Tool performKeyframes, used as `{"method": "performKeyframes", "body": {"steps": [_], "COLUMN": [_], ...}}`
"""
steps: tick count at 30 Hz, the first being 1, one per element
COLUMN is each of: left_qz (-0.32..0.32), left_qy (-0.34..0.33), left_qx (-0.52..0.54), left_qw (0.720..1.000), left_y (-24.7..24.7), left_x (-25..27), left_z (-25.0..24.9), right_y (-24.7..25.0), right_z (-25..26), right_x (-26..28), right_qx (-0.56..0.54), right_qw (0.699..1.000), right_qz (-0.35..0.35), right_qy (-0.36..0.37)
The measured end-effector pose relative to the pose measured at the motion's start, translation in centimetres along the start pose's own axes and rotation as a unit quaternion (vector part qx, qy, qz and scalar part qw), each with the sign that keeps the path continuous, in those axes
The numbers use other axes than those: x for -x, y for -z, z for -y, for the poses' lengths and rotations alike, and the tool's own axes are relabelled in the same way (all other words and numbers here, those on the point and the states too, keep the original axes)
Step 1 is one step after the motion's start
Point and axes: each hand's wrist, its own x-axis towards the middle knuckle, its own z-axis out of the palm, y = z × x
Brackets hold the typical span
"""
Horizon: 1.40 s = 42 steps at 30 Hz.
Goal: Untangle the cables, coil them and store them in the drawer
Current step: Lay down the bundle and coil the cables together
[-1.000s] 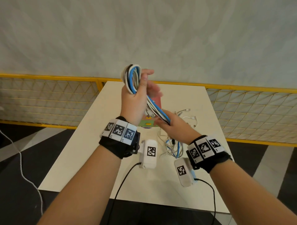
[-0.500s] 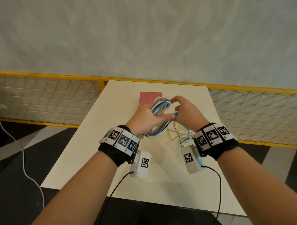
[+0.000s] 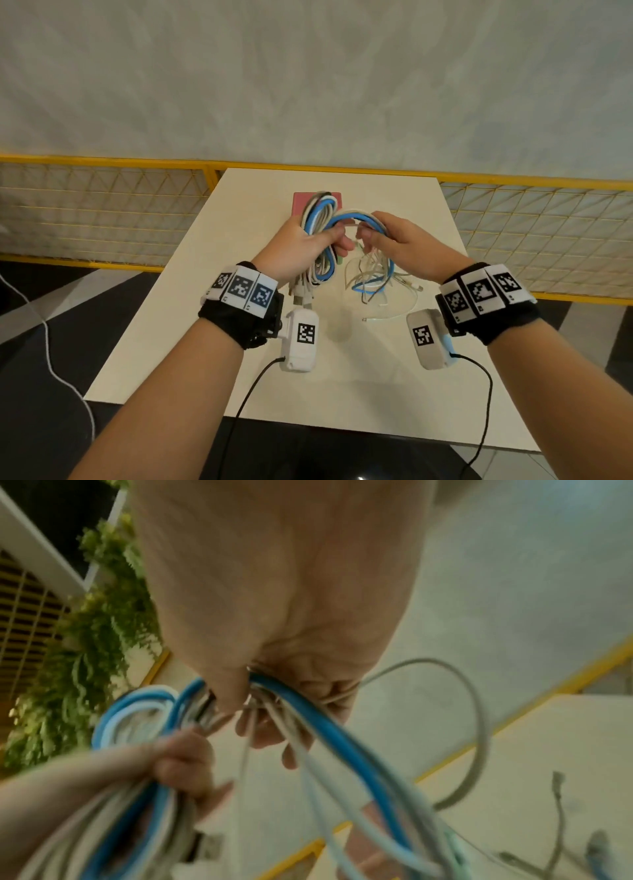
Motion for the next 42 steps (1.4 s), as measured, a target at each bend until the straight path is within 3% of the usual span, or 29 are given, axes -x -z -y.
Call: {"method": "performKeyframes", "body": {"steps": [4, 8, 10, 14, 19, 24, 30, 33, 36, 39, 42], "left_qz": [-0.006, 0.031, 0.035, -0.043, -0.036, -0.026, -0.004, -0.036, -0.057, -0.09, -0.116], "left_qy": [-0.01, 0.01, 0.018, -0.014, -0.002, 0.002, 0.041, 0.037, 0.045, 0.067, 0.099], "left_qx": [0.011, -0.08, -0.102, -0.103, -0.063, -0.015, 0.036, 0.04, 0.021, 0.017, 0.04], "left_qw": [1.0, 0.996, 0.994, 0.994, 0.997, 1.0, 0.998, 0.998, 0.997, 0.994, 0.987], "left_y": [-0.1, -0.1, -0.1, -0.3, -0.8, -0.3, -0.5, -0.8, -1.2, -2.2, -2.6], "left_x": [-0.1, -0.6, -0.7, -0.9, -0.7, -0.3, -0.3, -0.5, -0.5, -0.8, -1.4], "left_z": [-0.3, -0.2, -0.1, 0.0, -0.3, -0.8, 0.3, 0.5, 0.6, 0.6, 0.5], "right_y": [-0.5, 0.3, 0.5, -0.3, -1.6, -1.4, -0.7, -0.5, -0.6, -1.1, -1.7], "right_z": [-0.7, -0.6, -0.7, -1.2, -0.5, -1.1, -1.3, -1.2, -0.4, 0.7, 1.6], "right_x": [0.5, 0.8, 0.6, 0.4, -0.1, -0.4, -0.1, 0.1, 0.5, 0.2, -0.2], "right_qx": [-0.007, -0.066, -0.026, 0.091, 0.155, 0.164, 0.055, -0.037, -0.18, -0.317, -0.354], "right_qw": [1.0, 0.995, 0.996, 0.989, 0.967, 0.981, 0.998, 0.999, 0.981, 0.942, 0.927], "right_qz": [-0.004, -0.069, -0.069, -0.105, -0.162, -0.103, -0.033, -0.012, -0.048, -0.088, -0.111], "right_qy": [-0.014, 0.022, 0.048, 0.059, 0.117, 0.026, 0.007, -0.024, -0.058, -0.07, -0.058]}}
